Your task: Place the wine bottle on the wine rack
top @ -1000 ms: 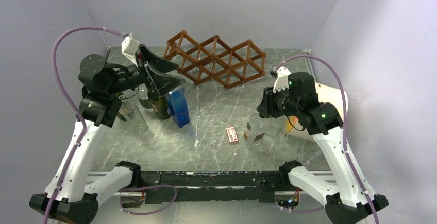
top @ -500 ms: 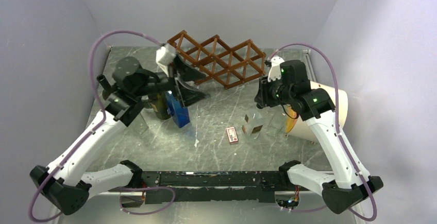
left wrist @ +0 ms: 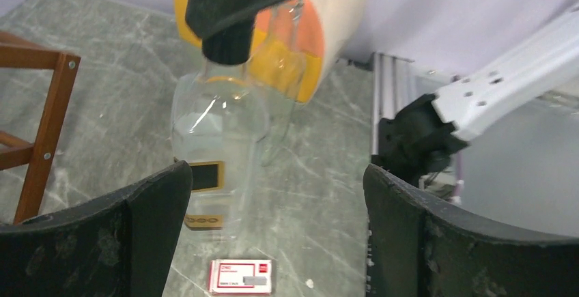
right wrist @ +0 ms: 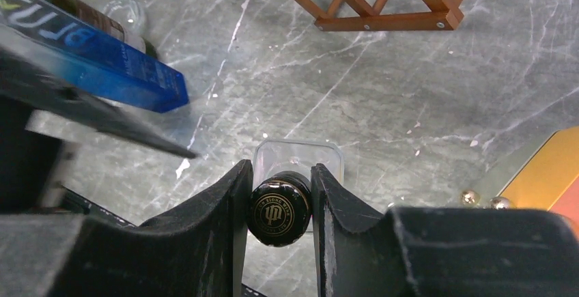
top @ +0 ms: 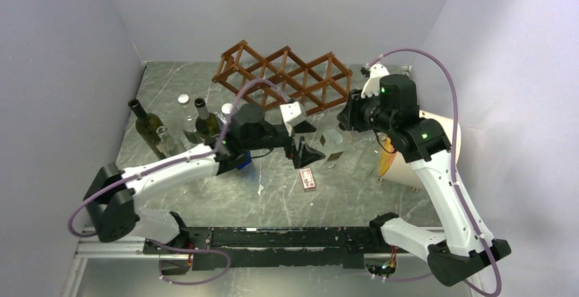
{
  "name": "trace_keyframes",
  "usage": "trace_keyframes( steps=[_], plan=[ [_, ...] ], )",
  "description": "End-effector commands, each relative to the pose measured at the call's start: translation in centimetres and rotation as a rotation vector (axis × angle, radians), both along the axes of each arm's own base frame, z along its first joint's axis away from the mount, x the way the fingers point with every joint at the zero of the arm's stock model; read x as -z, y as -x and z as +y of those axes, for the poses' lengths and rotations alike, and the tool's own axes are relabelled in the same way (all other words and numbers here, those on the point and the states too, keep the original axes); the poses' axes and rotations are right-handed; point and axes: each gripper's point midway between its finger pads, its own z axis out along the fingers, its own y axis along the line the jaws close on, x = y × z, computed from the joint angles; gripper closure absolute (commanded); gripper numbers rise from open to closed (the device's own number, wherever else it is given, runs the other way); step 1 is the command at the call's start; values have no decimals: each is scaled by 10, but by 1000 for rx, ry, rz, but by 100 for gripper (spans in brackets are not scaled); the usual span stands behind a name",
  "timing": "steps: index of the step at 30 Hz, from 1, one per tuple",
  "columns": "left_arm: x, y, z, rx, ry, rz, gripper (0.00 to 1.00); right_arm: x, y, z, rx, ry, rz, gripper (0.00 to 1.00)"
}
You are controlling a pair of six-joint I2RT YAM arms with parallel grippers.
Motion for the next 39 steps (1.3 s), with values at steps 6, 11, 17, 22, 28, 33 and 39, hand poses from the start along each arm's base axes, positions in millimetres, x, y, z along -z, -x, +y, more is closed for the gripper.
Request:
trace_keyframes(
  steps=[6, 11, 17, 22, 28, 33, 39],
  plan=[
    [40, -27, -32, -104, -3, -187, 1, -95, 2, 5, 48, -229, -249, 100],
    [65, -34, -39, -112, -24, -177, 7, -116, 11, 6, 38, -294, -298, 100],
    [76, -26, -45, -59, 17, -164, 7, -126, 14, 7, 42, -325, -308, 100],
    [83, -28, -49, -61, 38, -169, 10, -128, 14, 9, 37, -347, -303, 100],
    [72, -34, -51, -84, 113, -244, 38, -125, 15, 14, 22, -360, -281, 100],
    [58, -38, -56, -84, 134, -318, 93, -115, 23, 11, 5, -311, -240, 93],
    [21, -56, -46, -172, 155, -595, 93, -101, 32, -8, 51, -208, -204, 30]
  ],
)
